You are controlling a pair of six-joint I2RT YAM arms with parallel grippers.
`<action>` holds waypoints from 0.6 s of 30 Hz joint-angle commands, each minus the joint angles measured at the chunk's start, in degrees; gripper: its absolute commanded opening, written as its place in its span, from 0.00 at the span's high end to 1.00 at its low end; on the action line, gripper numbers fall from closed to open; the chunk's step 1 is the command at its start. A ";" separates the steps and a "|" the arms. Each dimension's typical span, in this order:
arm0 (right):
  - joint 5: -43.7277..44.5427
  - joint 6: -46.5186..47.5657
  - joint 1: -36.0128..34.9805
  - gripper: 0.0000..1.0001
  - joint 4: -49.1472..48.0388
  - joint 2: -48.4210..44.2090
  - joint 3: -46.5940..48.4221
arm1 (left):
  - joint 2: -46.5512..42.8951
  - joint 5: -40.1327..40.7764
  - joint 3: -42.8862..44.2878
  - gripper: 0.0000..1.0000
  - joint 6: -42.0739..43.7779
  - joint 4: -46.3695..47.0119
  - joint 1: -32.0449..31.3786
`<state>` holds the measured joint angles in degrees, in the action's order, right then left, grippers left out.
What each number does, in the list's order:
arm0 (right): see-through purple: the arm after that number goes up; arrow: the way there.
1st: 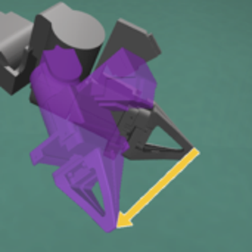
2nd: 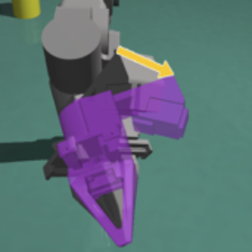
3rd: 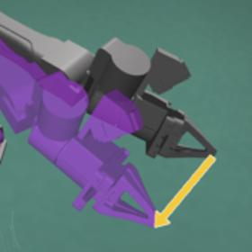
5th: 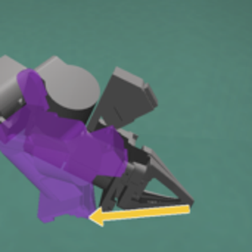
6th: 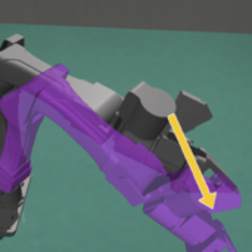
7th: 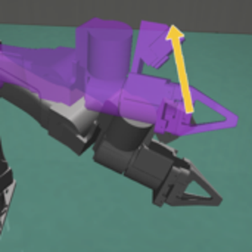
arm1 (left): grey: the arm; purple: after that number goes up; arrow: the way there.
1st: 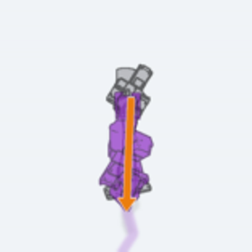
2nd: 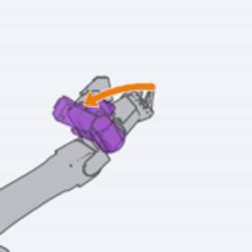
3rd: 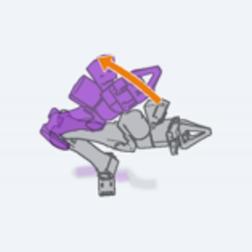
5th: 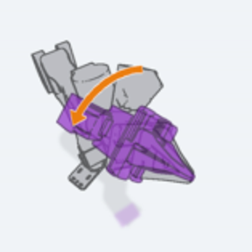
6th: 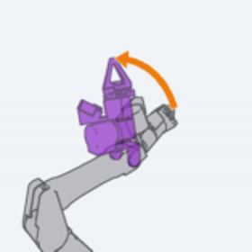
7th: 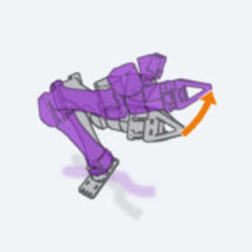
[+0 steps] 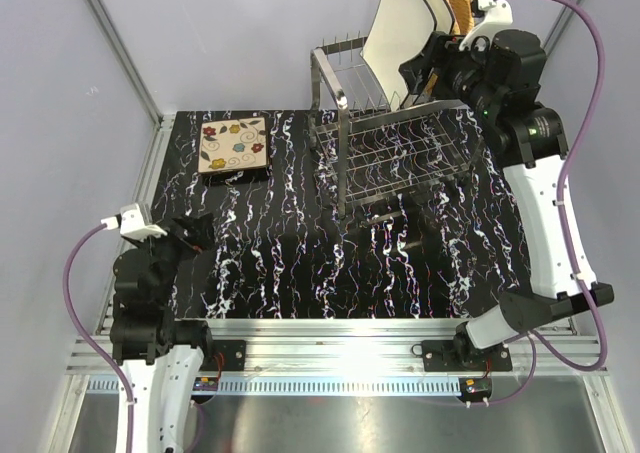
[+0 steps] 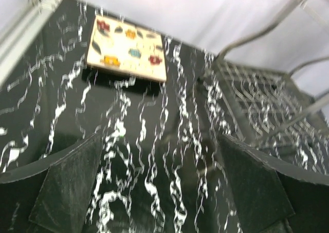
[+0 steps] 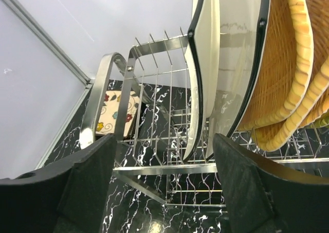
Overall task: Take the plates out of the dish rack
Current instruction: Grab a plate with the right arm
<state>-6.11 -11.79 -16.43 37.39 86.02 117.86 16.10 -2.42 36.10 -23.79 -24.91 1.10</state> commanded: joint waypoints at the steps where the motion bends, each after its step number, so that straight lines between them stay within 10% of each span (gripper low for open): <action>1: 2.24 0.98 0.17 0.19 -1.34 2.13 3.51 | -2.56 -2.60 -0.41 0.01 1.38 -5.75 0.13; 18: 10.41 9.15 -1.42 0.34 -17.07 3.72 -6.50 | -9.51 -1.54 -1.12 0.01 0.50 -7.44 0.13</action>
<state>0.86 -5.21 -17.63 27.05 90.85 112.84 6.42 -3.03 35.00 -23.57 -33.58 1.13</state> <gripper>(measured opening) 0.671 0.987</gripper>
